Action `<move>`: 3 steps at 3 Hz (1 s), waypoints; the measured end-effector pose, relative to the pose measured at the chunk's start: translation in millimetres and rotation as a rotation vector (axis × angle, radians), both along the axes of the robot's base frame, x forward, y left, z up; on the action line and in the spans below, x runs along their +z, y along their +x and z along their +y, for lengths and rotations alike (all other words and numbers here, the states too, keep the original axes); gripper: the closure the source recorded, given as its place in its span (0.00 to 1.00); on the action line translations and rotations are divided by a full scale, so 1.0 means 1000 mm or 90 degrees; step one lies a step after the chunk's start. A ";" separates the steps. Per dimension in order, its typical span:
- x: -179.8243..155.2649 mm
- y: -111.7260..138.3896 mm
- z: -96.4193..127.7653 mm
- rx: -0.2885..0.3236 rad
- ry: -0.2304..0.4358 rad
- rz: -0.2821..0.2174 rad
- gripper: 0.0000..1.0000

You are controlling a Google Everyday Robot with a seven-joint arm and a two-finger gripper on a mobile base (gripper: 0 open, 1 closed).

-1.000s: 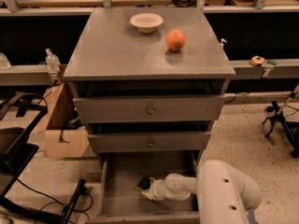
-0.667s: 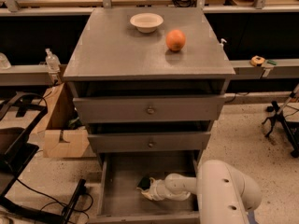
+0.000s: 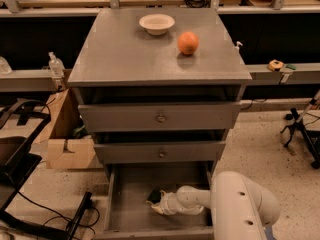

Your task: Pick sponge from bottom drawer and place on counter

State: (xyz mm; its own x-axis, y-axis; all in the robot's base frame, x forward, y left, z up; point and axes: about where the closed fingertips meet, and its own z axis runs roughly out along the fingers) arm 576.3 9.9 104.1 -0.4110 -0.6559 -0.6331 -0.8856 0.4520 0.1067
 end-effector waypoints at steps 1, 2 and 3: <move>0.000 0.000 0.000 0.000 0.000 0.000 1.00; 0.000 0.000 0.000 0.000 0.000 0.000 1.00; 0.000 0.000 0.000 0.000 0.000 0.000 1.00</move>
Offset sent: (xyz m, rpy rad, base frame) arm -0.0599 -0.0542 0.2370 0.0449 -0.0208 0.1445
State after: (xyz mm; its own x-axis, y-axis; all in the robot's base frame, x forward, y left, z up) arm 576.2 9.9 104.2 -0.4110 -0.6559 -0.6331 -0.8856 0.4520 0.1067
